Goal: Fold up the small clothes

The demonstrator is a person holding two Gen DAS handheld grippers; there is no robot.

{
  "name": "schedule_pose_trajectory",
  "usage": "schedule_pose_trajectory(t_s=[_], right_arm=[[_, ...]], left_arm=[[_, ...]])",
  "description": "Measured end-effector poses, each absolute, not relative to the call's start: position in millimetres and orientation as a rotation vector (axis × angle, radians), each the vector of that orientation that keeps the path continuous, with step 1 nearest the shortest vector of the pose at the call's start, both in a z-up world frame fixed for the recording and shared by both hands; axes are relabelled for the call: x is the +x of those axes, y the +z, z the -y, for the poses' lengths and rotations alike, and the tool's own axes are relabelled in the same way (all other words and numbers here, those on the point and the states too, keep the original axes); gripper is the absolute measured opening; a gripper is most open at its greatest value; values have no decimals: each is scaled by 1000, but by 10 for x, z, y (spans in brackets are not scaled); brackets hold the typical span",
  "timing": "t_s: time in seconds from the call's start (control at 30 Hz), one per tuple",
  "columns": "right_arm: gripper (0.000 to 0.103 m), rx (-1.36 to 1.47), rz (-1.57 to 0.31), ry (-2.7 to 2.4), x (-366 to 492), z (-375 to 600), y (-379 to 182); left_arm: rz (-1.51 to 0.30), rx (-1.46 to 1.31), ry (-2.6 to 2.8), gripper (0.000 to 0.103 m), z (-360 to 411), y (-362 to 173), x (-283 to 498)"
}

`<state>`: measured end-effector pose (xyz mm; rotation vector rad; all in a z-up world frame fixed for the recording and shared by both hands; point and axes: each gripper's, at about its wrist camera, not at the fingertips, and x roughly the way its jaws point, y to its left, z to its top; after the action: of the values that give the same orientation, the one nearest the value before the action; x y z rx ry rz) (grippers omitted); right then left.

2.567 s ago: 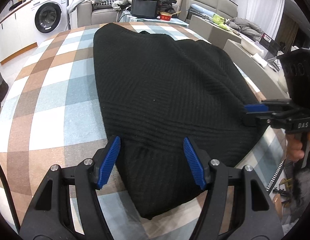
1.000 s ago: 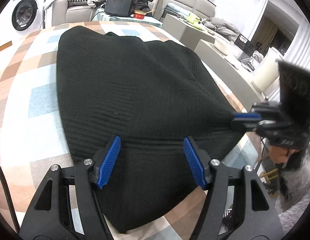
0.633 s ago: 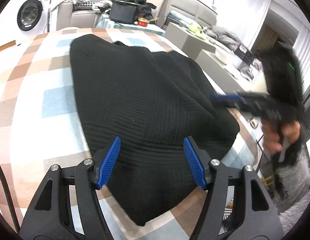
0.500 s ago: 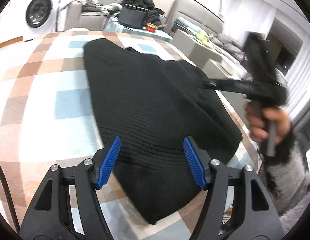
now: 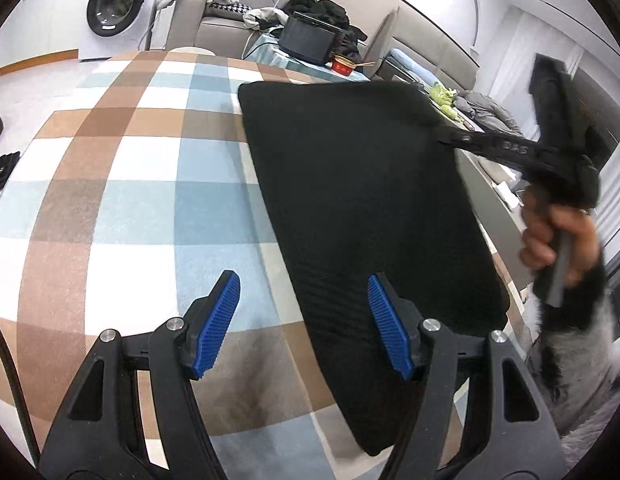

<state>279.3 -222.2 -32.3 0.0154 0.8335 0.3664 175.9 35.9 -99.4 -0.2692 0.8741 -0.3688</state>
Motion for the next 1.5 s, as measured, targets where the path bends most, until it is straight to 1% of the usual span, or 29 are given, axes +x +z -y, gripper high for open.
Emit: schedule_pose_trajectory(t_s=[0.07, 0.17, 0.2, 0.27, 0.33, 0.4, 0.53, 0.67, 0.73, 0.8, 0.83, 0.87, 0.93, 1.0, 1.03, 1.07, 1.23, 1.3, 1.33, 1.37, 1.43, 1.5], right_arm=[[5, 3, -864, 304, 2827, 2322, -387], [6, 8, -974, 242, 3048, 2449, -777], [7, 20, -1007, 228, 3115, 2485, -914], [13, 42, -1048, 233, 3175, 2541, -1049], [16, 76, -1046, 260, 3088, 2630, -1032], [21, 133, -1034, 312, 2917, 2746, -948], [36, 252, -1040, 389, 2427, 2928, -877], [37, 313, -1077, 473, 1904, 2934, -968], [37, 323, -1085, 495, 1795, 2898, -1028], [34, 324, -1082, 509, 1744, 2853, -1070], [20, 309, -1079, 513, 1730, 2826, -1068], [8, 273, -1070, 518, 1704, 2770, -1041], [6, 203, -1031, 508, 1653, 2678, -930], [5, 187, -959, 541, 1529, 2676, -701], [5, 195, -947, 544, 1494, 2703, -646], [5, 200, -938, 528, 1452, 2752, -607], [6, 192, -1059, 399, 1522, 2889, -972], [11, 201, -1062, 421, 1487, 2869, -1011], [16, 210, -1061, 434, 1480, 2868, -1004], [28, 234, -1057, 480, 1431, 2879, -989], [44, 254, -1055, 540, 1336, 2912, -990], [44, 258, -1054, 587, 1235, 2967, -1024]], left_arm=[[-874, -258, -389, 64, -264, -999, 1814], [-879, -232, -399, 64, -134, -1018, 1880], [-880, -224, -408, 64, -77, -1018, 1892], [-884, -200, -403, 64, -6, -1030, 1898], [-892, -181, -390, 64, 41, -1048, 1886], [-892, -187, -389, 64, 42, -1054, 1875], [-897, -195, -384, 64, 39, -1061, 1861], [-902, -181, -392, 64, 63, -1060, 1836], [-901, -171, -391, 64, 83, -1043, 1793], [-897, -169, -396, 64, 96, -1019, 1756], [-893, -166, -396, 64, 105, -1000, 1733], [-889, -163, -397, 64, 112, -978, 1708], [-877, -155, -398, 64, 136, -929, 1650], [-872, -150, -403, 64, 150, -897, 1616], [-872, -141, -412, 64, 180, -890, 1591], [-874, -131, -419, 67, 210, -893, 1570], [-918, -10, -422, 68, 459, -1088, 1498], [-938, 18, -408, 68, 482, -1153, 1475], [-943, 26, -407, 68, 478, -1164, 1451], [-943, 28, -409, 68, 466, -1172, 1438], [-949, 17, -402, 68, 408, -1183, 1419], [-953, 3, -399, 68, 356, -1190, 1417]])
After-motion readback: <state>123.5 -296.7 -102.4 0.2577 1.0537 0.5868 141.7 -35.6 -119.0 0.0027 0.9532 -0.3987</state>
